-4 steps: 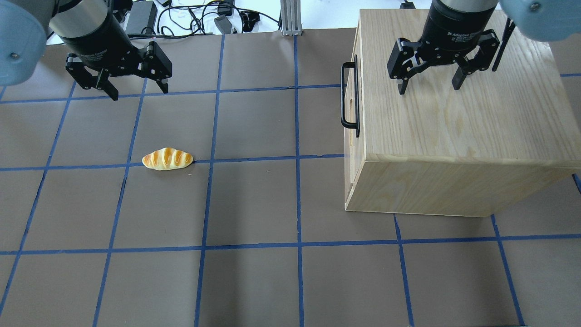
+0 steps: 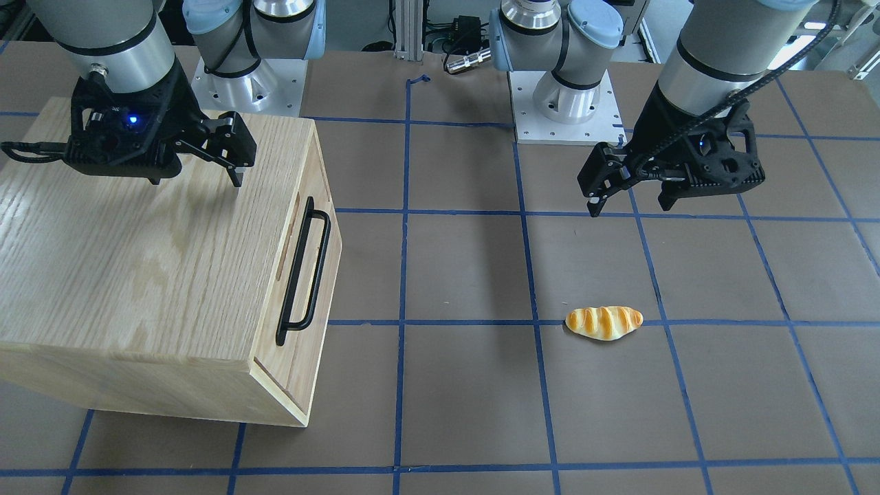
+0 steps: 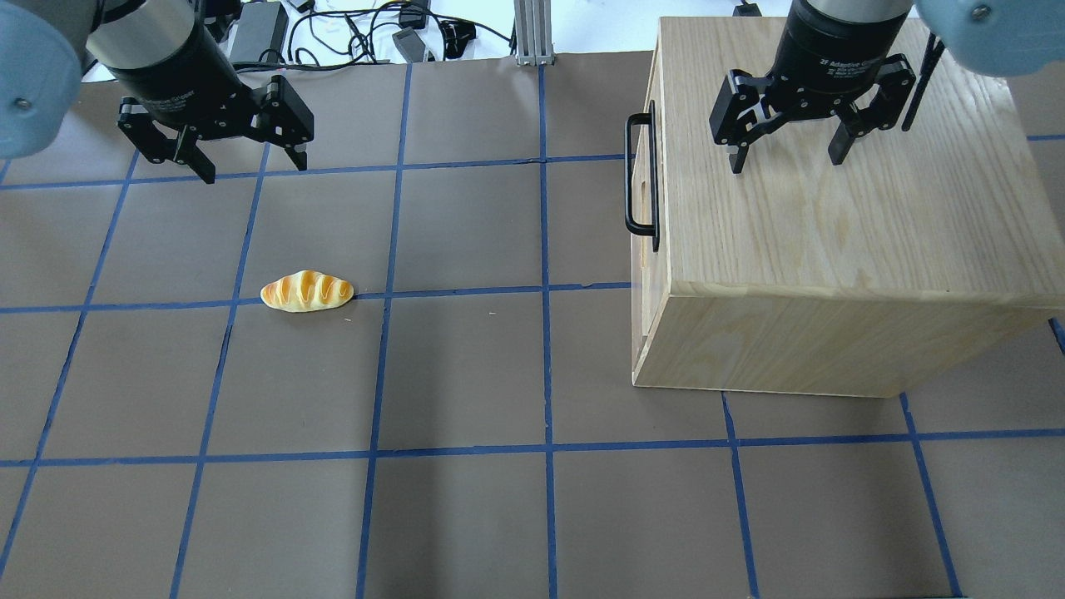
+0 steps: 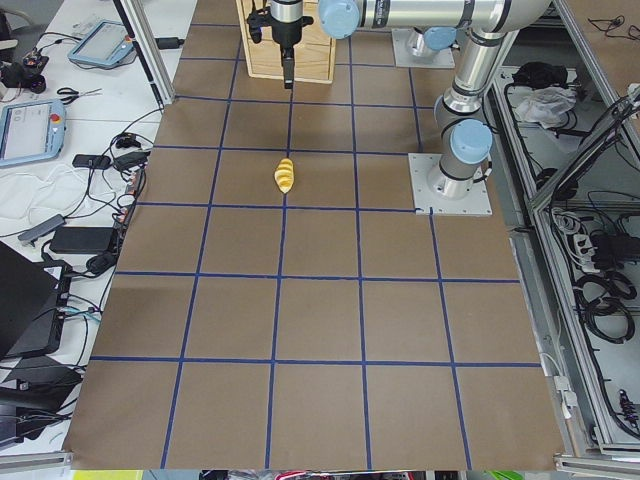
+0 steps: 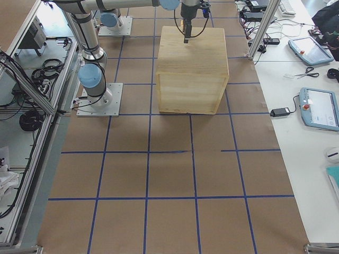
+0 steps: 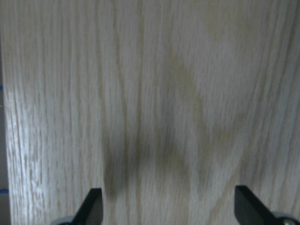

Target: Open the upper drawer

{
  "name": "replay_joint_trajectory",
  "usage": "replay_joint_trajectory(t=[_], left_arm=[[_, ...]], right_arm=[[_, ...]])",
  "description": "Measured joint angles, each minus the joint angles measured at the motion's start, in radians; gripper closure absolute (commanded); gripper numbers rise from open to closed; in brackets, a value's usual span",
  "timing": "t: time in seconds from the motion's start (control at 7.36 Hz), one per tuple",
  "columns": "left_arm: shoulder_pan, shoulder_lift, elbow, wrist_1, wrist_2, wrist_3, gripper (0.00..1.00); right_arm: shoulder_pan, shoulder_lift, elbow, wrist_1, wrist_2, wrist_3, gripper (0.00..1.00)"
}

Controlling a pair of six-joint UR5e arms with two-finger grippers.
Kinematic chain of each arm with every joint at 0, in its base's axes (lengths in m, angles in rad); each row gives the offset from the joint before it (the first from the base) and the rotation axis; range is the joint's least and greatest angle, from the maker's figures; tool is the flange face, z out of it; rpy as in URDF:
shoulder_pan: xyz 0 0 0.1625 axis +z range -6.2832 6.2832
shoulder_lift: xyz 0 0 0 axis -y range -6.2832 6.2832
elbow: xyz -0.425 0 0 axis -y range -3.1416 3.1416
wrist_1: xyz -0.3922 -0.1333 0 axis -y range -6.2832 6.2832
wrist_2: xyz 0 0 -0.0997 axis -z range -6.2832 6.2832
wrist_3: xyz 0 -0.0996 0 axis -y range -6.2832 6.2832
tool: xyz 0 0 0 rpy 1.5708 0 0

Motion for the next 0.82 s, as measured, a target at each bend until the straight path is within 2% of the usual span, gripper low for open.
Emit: replay_joint_trajectory(t=[0.82], left_arm=[[0.011, 0.006, 0.003, 0.000, 0.002, 0.001, 0.00]], right_arm=[[0.000, 0.000, 0.000, 0.000, 0.000, 0.001, 0.00]])
